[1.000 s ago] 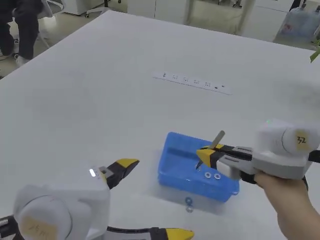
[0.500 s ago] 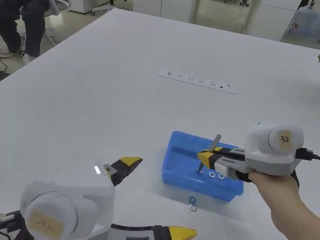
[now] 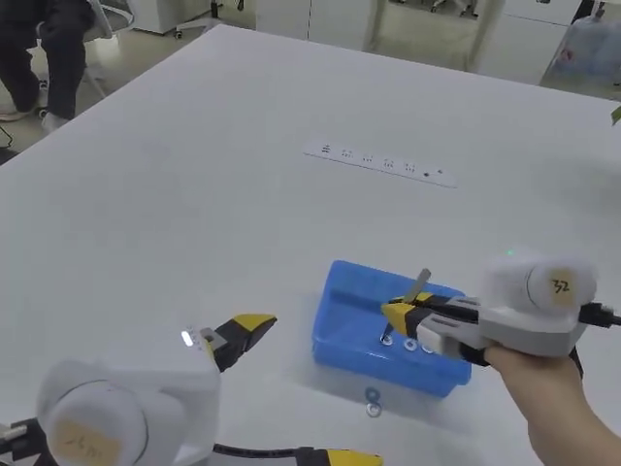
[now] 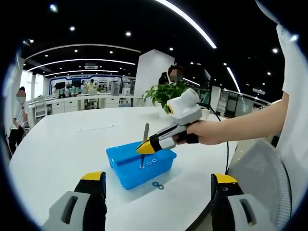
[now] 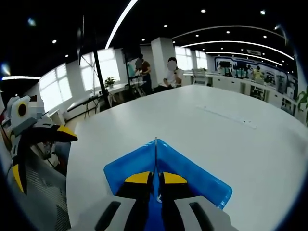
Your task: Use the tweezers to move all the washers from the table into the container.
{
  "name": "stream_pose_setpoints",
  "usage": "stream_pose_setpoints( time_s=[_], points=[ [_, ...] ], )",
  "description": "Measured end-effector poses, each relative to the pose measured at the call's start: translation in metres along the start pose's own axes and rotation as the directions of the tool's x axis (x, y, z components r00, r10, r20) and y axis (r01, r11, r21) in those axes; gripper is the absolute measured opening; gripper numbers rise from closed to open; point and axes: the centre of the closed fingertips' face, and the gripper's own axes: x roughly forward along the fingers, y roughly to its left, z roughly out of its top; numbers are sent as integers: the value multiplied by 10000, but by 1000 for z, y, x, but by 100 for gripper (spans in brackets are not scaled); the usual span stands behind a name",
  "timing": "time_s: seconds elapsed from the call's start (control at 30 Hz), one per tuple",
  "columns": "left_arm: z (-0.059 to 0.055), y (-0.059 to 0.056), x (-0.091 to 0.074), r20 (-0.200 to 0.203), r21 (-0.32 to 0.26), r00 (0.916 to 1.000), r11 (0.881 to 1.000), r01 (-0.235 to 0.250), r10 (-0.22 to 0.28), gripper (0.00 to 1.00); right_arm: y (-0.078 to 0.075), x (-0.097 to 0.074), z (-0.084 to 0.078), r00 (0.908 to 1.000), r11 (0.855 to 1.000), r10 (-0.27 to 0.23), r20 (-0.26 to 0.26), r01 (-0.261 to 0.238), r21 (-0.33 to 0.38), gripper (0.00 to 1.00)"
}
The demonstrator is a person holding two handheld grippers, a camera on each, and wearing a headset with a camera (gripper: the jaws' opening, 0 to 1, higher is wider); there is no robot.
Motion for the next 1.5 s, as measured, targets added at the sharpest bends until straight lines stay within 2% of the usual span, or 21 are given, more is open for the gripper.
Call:
stream_pose_setpoints(
  time_s=[0.1,0.2,0.33,0.4,0.57,0.67,0.83,0.87,0.93,1.13,1.5],
  points=[
    [0,0,0,3,8,10000,10000,20,-20,92,-1,-8,5,9997,9999,-109,218,109,9,4],
    [0,-1,0,-21,8,10000,10000,41,-41,92,2,-18,14,9978,9998,-159,648,153,111,4],
    [0,0,0,-15,-3,10000,10000,36,-36,92,15,-33,21,9950,9999,-55,1000,40,151,4],
    [0,0,0,1,-57,10000,10000,49,-49,92,22,-37,22,9932,9998,58,1163,-79,178,4],
    [-1,-2,0,-48,-16,9999,9999,104,-104,92,48,-46,18,9855,9958,793,1501,-853,341,4],
    [-1,-2,1,-92,18,9999,9999,107,-107,92,58,-45,7,9853,9915,1171,1246,-1231,416,3],
    [-1,-1,0,-63,-24,10000,10000,74,-75,92,65,-38,-17,9890,9901,1278,741,-1316,490,4],
    [-1,-1,0,-60,-36,10000,10000,62,-62,92,65,-36,-24,9904,9902,1284,507,-1309,493,4],
    [-1,-1,0,-49,-51,10000,10000,46,-46,92,66,-34,-29,9912,9906,1275,363,-1291,446,4],
    [-2,0,0,-77,-41,10000,10000,46,-46,92,65,-28,-40,9920,9918,1263,-36,-1262,185,4],
    [-2,0,-1,-71,-45,10000,10000,15,-16,92,68,-23,-47,9907,9905,1295,-417,-1312,-414,4]
  ],
)
